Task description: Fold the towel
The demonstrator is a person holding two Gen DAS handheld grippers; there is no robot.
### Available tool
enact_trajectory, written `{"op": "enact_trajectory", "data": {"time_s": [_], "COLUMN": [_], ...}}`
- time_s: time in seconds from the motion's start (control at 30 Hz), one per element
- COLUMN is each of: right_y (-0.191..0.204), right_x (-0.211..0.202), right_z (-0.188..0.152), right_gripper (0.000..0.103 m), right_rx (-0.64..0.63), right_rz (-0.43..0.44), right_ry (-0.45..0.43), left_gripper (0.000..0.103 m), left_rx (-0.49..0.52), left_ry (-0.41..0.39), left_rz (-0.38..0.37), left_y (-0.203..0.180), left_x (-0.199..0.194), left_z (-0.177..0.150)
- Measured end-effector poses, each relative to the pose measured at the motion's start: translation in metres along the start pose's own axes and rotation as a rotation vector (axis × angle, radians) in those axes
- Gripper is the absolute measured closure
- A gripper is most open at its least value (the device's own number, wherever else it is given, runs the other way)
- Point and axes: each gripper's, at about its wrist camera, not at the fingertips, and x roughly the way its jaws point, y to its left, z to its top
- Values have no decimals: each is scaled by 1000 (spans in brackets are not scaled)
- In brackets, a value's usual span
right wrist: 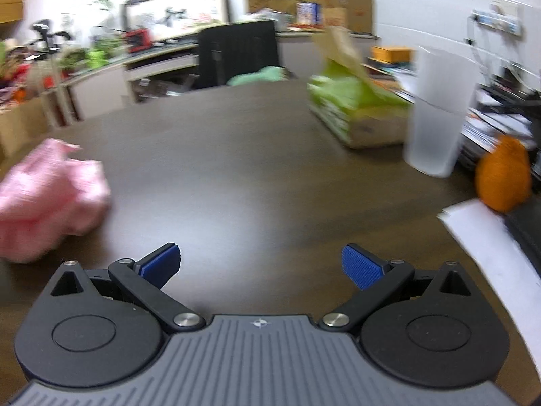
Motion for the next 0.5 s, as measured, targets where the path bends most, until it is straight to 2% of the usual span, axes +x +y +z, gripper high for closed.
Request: {"op": "enact_trajectory", "data": {"time_s": [0.2, 0.3, 0.5], "right_y": [62, 93, 133], "right_x": [2, 14, 46], "right_z": [40, 60, 89], "right_gripper": [0, 0, 0], "right_rx": [-73, -109, -165], "right_rz": [195, 242, 250], "right_ry": [-11, -1, 43], "left_gripper": [0, 0, 0], "left_rx": [0, 0, 0], "left_ry": [0, 0, 0], "left_rz": [0, 0, 0], "left_y": [0, 0, 0], "left_x": [0, 0, 0], "left_z": [0, 0, 0]}}
